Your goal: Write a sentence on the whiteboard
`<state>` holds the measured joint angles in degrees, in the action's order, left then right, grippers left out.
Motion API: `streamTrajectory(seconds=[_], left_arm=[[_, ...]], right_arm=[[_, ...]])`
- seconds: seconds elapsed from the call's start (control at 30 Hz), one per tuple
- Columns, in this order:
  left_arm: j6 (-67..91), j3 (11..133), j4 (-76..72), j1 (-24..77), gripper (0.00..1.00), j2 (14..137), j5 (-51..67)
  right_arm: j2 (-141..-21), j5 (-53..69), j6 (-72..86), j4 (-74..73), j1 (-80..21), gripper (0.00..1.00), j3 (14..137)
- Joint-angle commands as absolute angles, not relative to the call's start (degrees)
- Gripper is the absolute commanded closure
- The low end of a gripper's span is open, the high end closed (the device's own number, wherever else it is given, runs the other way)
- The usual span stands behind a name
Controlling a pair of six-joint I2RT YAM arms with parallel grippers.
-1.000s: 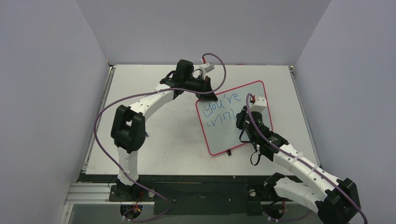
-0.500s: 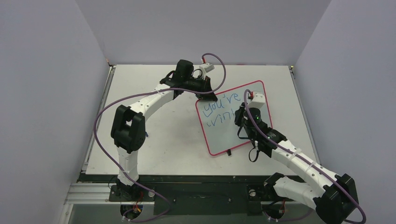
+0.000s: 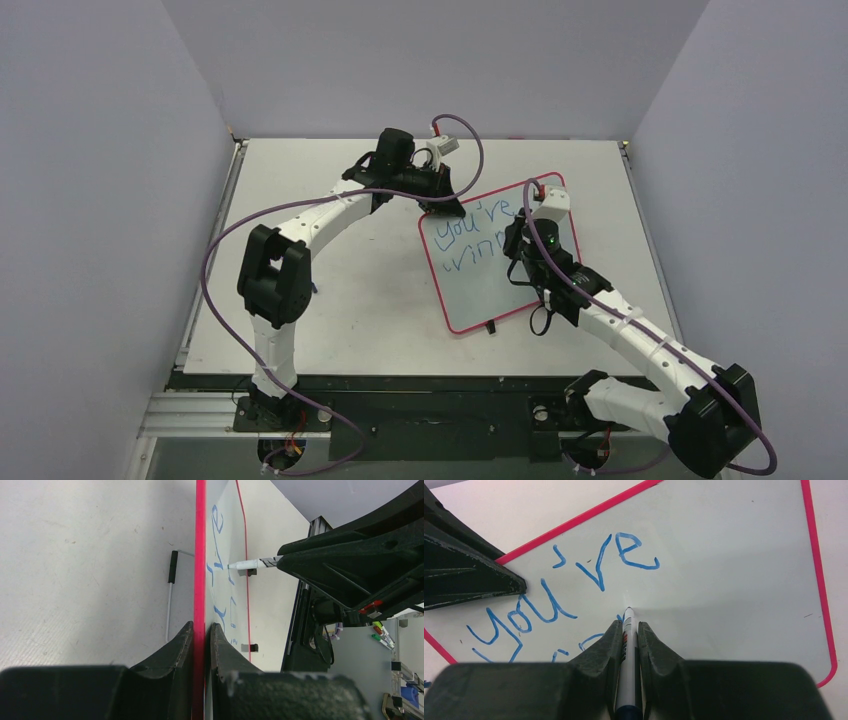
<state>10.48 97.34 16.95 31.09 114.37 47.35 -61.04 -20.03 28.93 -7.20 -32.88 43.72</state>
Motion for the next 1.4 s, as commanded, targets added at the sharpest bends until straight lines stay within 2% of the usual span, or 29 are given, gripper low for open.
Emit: streamTrajectory(seconds=[0.0, 0.77, 1.37], left_arm=[[6.18, 97.14, 18.14, 32.17, 1.0, 114.88, 47.42], [4.93, 96.51, 18.98, 31.86, 1.0, 114.52, 47.26], [4.58, 96.24, 18.92, 31.82, 1.0, 114.57, 47.3]], right_arm=[[-61.96, -19.94, 28.45, -6.07, -31.68, 1.0, 44.79], [-56.08, -18.38, 31.16, -8.93, -31.58, 1.0, 37.89], [-51.1, -19.09, 30.32, -9.88, -30.07, 1.0, 41.51]])
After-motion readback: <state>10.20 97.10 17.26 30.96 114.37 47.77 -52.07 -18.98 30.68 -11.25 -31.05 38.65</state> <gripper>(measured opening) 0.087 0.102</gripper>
